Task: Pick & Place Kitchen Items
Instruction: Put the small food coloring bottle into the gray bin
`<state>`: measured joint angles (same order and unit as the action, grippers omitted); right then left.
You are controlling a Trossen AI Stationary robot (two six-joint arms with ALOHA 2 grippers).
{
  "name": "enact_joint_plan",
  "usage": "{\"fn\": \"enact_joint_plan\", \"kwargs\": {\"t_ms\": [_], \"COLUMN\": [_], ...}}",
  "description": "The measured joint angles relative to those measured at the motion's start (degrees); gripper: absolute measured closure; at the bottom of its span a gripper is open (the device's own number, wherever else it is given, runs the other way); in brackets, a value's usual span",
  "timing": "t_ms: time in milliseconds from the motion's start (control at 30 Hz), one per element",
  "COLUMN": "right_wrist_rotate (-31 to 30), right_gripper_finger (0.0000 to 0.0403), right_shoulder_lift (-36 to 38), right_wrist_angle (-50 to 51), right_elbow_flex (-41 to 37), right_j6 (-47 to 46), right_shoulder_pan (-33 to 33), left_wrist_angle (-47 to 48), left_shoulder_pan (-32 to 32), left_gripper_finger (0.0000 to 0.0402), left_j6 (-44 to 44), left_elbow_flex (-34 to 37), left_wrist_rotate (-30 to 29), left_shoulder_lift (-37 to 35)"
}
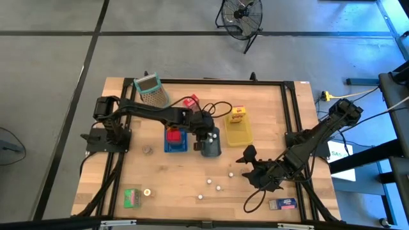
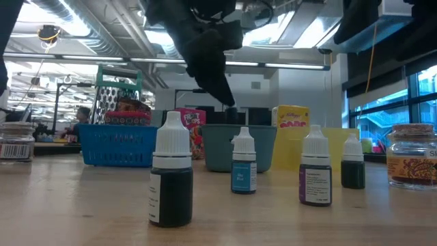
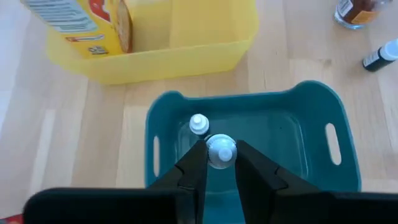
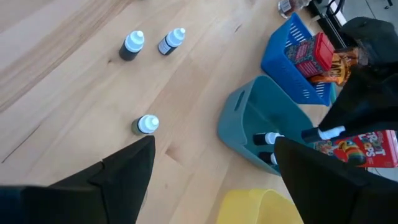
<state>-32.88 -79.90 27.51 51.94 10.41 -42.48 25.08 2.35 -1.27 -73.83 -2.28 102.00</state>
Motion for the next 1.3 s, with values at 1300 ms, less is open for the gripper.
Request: {"fn": "enact_joint_plan", "kwargs": {"t_ms": [1300], "right_wrist_rotate": [-0.04], "right_gripper_finger": [0.0071], "right_shoulder_lift": [0.68], "right_wrist_angle": [-3.48], "right_elbow_flex": [-3.32], "right_j6": [0.95], "right_shoulder_pan": [0.07], "left_wrist_angle": [0.0], "left_shoulder_pan": [0.07], "left_gripper_finger": [0.0341], "left_j6": [4.56], "left_elbow_flex": [2.39], "left_wrist_rotate": [-0.76], "left_shoulder_lift": [0.52]}}
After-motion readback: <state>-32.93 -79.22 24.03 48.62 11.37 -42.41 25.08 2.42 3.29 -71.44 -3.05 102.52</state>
